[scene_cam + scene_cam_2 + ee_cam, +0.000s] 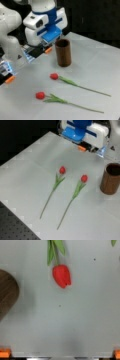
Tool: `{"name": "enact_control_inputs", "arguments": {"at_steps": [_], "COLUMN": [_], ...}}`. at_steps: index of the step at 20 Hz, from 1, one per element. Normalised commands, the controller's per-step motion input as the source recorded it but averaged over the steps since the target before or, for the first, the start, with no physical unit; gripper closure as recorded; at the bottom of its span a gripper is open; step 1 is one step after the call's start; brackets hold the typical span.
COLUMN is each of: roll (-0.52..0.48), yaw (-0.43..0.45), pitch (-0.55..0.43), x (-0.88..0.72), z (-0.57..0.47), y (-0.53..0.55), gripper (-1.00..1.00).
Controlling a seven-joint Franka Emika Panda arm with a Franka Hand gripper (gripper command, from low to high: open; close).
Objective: Flower insertion into a vase
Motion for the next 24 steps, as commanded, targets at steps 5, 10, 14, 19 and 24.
{"name": "enact_control_inputs", "arguments": {"at_steps": [5, 10, 14, 19, 24], "roll": [0.003, -0.016, 0.019, 0.162, 0.193], "yaw": [0.322, 0.172, 0.044, 0.038, 0.028], "pitch": [0.008, 0.045, 0.008, 0.067, 0.072], "x": [0.08, 0.27, 0.32, 0.29, 0.27], "z": [-0.07, -0.13, -0.17, -0.19, -0.11], "y": [0.03, 0.01, 0.00, 0.00, 0.01], "gripper": [-1.00, -1.00, -1.00, -1.00, -1.00]}}
